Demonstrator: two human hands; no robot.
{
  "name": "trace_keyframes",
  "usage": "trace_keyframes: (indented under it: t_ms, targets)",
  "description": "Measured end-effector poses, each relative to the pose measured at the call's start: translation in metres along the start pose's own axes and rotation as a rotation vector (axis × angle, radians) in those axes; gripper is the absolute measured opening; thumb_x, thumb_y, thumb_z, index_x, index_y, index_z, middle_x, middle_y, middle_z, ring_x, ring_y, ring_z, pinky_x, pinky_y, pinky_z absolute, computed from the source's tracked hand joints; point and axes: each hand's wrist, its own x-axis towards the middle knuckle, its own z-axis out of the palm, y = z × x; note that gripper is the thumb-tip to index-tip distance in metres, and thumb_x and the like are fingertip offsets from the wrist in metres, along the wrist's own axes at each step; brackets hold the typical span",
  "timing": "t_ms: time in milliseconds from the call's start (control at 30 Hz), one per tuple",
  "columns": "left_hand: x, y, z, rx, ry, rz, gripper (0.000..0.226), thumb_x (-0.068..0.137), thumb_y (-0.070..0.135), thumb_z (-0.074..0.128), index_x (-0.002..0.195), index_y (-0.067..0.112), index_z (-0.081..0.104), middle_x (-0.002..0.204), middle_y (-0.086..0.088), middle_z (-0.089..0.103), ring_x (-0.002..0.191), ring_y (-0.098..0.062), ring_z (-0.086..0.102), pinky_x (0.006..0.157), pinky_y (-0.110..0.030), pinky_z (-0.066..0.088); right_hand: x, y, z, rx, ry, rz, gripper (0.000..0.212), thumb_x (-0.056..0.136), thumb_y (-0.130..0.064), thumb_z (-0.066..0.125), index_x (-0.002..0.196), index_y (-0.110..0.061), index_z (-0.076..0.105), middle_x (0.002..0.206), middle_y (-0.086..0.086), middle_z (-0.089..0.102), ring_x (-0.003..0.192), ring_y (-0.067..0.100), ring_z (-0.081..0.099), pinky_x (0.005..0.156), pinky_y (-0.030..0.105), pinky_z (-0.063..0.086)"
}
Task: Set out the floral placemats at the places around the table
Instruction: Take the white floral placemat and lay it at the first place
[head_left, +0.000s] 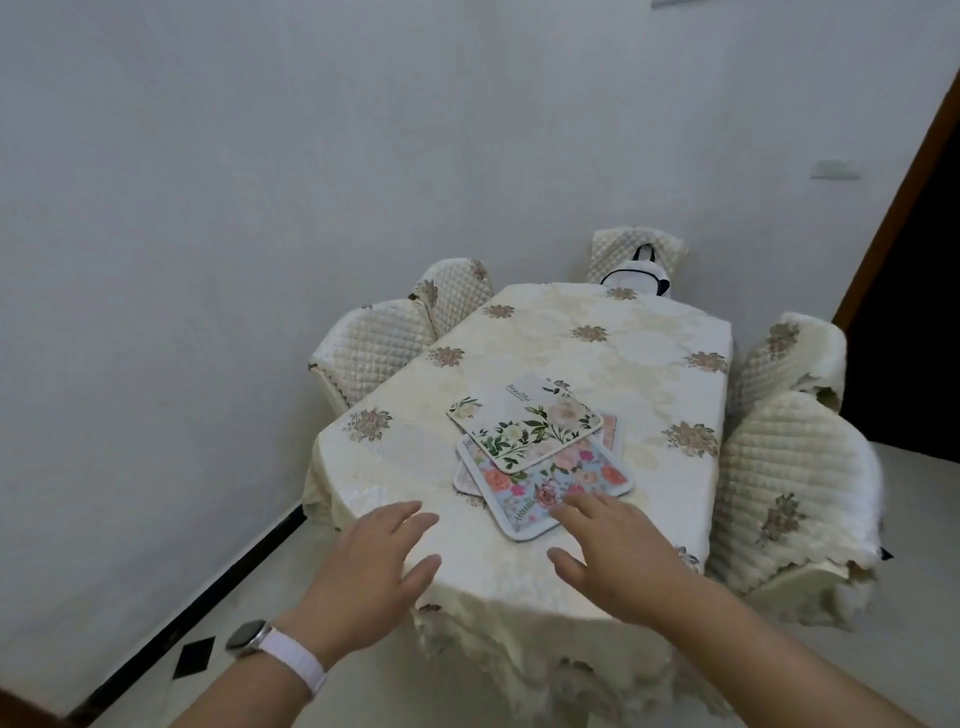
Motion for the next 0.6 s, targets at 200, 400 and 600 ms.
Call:
trace_keyframes:
  t_ms: [200,400,600]
  targets:
    - [0.071,-0.009,-0.002,-0.006,0.009,0.013,0.071,0.084,0.067,0.021,0.142,0.033,0.043,0.151,0.010,0.038,0.141,-0.011,0.030,0.113,-0.032,0.022,0.068,0.036,-0.005,0.078,0.018,0.015,0.053,0.095,-0.051,0.039,0.143,-0.027,0.042,0.145,-0.007,0.045,0.131,0.016,0.041,0.108,0.035,0.037]
    - [0.144,-0.046,0.019,0.000,-0.045,0.044,0.073,0.083,0.068,0.020,0.141,0.032,0.045,0.150,0.008,0.042,0.139,-0.013,0.034,0.112,-0.035,0.025,0.125,0.058,0.019,0.085,-0.016,0.085,0.050,0.096,-0.050,0.038,0.140,-0.026,0.044,0.140,-0.006,0.048,0.126,0.017,0.044,0.103,0.034,0.040]
    - [0.238,-0.095,0.060,0.001,-0.103,0.176,0.060,0.089,0.063,0.033,0.133,0.029,0.055,0.141,0.003,0.053,0.132,-0.020,0.047,0.106,-0.039,0.035,0.189,0.078,0.057,0.119,-0.112,0.256,0.048,0.094,-0.051,0.038,0.136,-0.028,0.047,0.136,-0.008,0.050,0.122,0.016,0.046,0.103,0.035,0.040]
